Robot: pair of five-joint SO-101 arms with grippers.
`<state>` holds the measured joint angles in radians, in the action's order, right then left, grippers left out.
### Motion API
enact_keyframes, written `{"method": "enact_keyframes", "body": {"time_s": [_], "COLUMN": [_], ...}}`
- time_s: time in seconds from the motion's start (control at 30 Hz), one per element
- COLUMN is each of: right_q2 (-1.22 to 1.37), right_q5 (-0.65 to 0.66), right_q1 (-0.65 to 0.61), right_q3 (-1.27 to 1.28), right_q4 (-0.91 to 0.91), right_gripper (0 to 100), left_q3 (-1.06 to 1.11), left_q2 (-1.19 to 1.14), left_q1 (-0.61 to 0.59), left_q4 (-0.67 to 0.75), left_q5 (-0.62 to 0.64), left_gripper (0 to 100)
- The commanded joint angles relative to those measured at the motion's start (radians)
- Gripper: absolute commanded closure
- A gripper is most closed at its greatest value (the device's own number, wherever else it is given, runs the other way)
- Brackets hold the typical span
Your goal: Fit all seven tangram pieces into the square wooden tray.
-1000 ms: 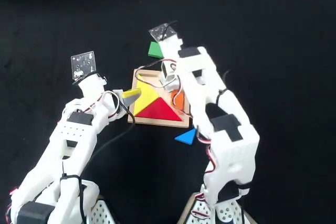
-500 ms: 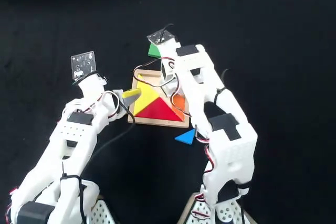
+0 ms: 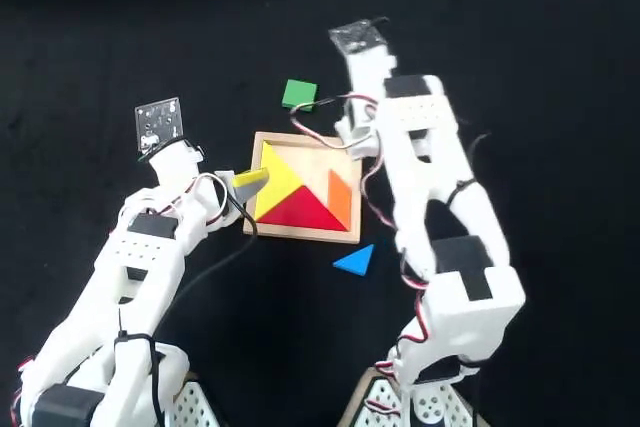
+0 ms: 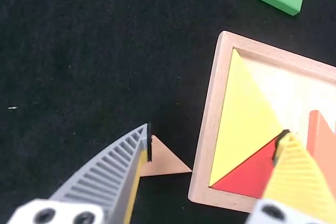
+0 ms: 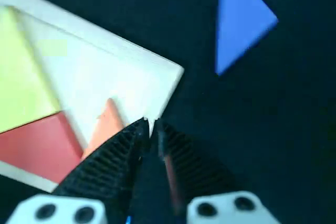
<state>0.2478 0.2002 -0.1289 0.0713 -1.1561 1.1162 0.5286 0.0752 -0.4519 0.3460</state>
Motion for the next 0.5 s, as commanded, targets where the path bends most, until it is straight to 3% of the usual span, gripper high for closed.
{"method": "enact_keyframes", "body": {"time_s": [0.0, 0.47], "right_q2": [0.013, 0.16], "right_q5": [-0.008, -0.006], "right_q1": [0.023, -0.055], "right_q3": [0.001, -0.093], "right_q4": [0.014, 0.02], "right_gripper": [77.1, 82.2], "left_q3": [-0.013, -0.087], "left_q2": [0.002, -0.002], "left_q1": [-0.021, -0.166], "left_q4": [0.018, -0.083], "left_q5": [-0.005, -0.003], "left_gripper": [63, 63]}}
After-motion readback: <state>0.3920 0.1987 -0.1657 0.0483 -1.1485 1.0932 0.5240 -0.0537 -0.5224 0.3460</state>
